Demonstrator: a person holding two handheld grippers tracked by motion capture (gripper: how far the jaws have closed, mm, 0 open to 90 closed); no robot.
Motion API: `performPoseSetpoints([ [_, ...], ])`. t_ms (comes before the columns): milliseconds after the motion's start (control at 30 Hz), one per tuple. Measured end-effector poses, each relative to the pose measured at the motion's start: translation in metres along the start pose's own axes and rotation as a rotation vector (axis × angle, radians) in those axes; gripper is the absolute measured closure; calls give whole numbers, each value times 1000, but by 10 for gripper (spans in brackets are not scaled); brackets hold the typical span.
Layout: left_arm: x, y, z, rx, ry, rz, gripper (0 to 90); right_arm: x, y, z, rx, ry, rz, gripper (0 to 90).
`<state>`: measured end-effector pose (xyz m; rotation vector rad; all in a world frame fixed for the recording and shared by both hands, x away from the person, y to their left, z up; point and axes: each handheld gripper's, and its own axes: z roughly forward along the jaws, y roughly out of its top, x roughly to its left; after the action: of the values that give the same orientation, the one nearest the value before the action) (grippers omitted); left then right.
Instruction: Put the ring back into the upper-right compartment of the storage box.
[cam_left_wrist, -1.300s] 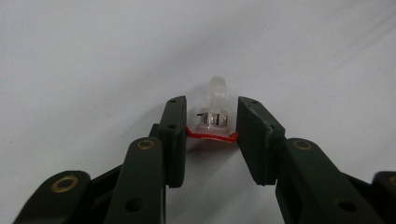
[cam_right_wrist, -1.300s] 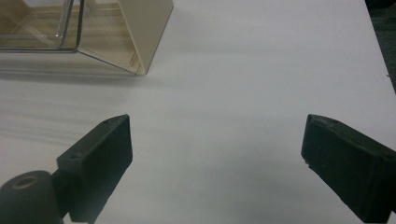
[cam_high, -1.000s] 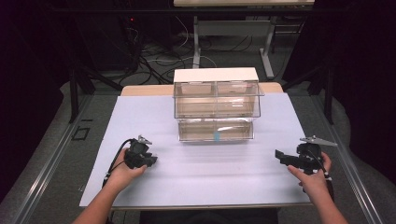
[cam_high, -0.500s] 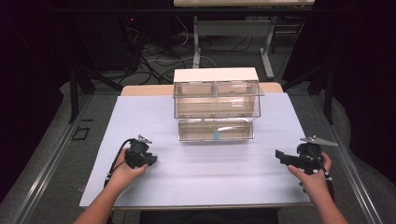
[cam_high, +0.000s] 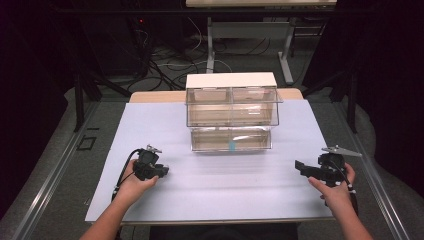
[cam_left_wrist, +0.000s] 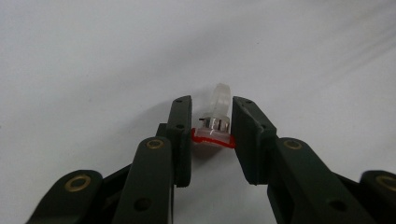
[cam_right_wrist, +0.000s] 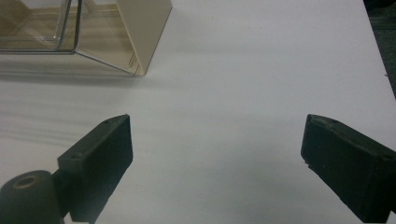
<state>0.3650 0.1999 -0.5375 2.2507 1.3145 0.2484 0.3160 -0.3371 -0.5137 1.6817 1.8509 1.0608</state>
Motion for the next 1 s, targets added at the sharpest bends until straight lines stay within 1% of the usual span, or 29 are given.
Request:
performPoseSetpoints([
  [133,1,1,-4,-14,-5,-15,696,0,0,0,0,1,0,87],
  [200,0,1,-6,-25,-13,-32,696,0,0,0,1,2,-1,88],
  [267,1,1,-8,-29,-13,-30,696,0,0,0,1,3,-2,89],
  [333,0,1,-10,-39,-16,-41,696,0,0,0,1,3,-2,89],
  [367,0,1,-11,-42,-18,-38,696,0,0,0,1,4,-3,89],
  [400,-1,1,-12,-44,-24,-49,696,0,0,0,1,3,-2,89],
  [433,-1,2,-13,-43,-26,-39,696,0,0,0,3,3,-3,89],
  [467,-2,1,-14,-46,-30,-52,696,0,0,0,2,3,0,89],
  [500,-2,2,-16,-44,-29,-43,696,0,0,0,2,3,-1,89],
  [533,-3,2,-17,-49,-35,-47,696,0,0,0,1,4,-1,89],
  [567,-4,2,-18,-46,-39,-43,696,0,0,0,1,5,-1,89],
  [600,-5,2,-19,-52,-42,-51,696,0,0,0,1,5,-1,89],
  [633,-6,3,-20,-55,-51,-44,696,0,0,0,1,5,-1,89],
  [667,-8,3,-22,-58,-52,-49,696,0,0,0,1,5,-1,89],
  [700,-9,3,-23,-63,-56,-36,696,0,0,0,1,5,-1,89],
  [833,-15,3,-27,-73,-63,-31,696,0,0,0,-3,6,0,97],
  [867,-16,3,-28,-76,-67,-30,696,0,0,0,-3,5,2,98],
  [900,-18,2,-29,-86,-67,-39,696,1,0,0,2,10,16,98],
  [967,-19,3,-31,-89,-73,-24,697,1,0,0,2,10,15,98],
  [1000,-21,2,-33,-94,-77,-34,697,1,0,0,2,10,16,98],
])
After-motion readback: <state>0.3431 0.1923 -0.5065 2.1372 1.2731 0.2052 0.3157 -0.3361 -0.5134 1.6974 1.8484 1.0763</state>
